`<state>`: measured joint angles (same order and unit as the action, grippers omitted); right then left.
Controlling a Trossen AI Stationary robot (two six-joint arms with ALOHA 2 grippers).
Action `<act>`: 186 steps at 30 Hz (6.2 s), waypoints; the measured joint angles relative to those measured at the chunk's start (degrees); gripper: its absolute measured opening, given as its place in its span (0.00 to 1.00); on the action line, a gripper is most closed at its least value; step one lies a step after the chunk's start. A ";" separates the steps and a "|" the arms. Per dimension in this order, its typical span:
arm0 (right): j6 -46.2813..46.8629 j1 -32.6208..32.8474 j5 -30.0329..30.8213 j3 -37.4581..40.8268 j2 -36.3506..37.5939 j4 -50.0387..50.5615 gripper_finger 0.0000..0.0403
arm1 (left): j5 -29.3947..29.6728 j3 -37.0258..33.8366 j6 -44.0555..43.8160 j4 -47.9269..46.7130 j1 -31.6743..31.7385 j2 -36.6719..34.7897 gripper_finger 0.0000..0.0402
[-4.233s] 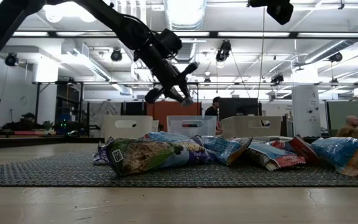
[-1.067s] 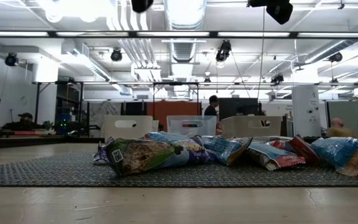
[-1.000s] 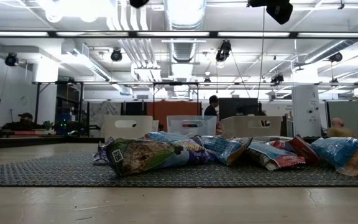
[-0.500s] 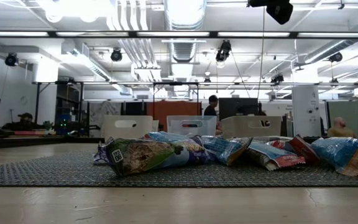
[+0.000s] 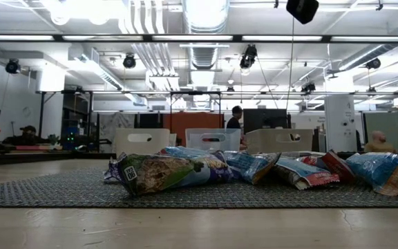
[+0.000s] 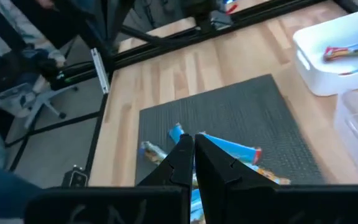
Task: Pick and place Granola Bars by type
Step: Put the yellow granola bar into the gray bin
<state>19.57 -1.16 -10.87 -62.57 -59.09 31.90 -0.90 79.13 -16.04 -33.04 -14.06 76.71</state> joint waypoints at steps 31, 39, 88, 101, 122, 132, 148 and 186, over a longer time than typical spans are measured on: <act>-12.03 7.07 0.31 -0.20 -4.81 -0.87 0.02 | 7.69 -20.24 2.24 9.05 0.17 -22.13 0.00; -7.76 10.74 0.35 -0.11 -6.17 -0.79 0.02 | 8.76 -20.41 2.27 9.05 0.17 -24.06 0.00; 94.17 26.80 18.52 -0.04 -24.87 17.88 0.02 | 11.31 -20.41 -2.07 8.51 0.17 -24.14 0.00; 96.54 26.78 16.42 0.00 -27.63 17.16 0.12 | 11.31 -20.41 -3.10 8.85 0.17 -24.13 0.00; 104.57 26.78 16.56 -1.92 -40.21 17.04 0.45 | 11.31 -20.41 -5.15 8.81 0.16 -24.13 0.00; 104.52 26.76 14.91 -3.72 -44.65 16.62 0.45 | 11.31 -20.41 -5.21 8.83 0.15 -24.13 0.00; 104.96 26.65 14.84 -3.29 -46.14 17.38 0.39 | 11.31 -20.41 -5.22 9.00 0.15 -24.13 0.00; 106.18 26.76 12.40 -1.46 -45.90 17.17 0.50 | 11.31 -20.41 -5.20 8.99 0.15 -24.14 0.00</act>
<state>125.75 25.61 1.53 -64.03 -104.99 49.07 10.41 58.72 -21.23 -24.05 -13.91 52.57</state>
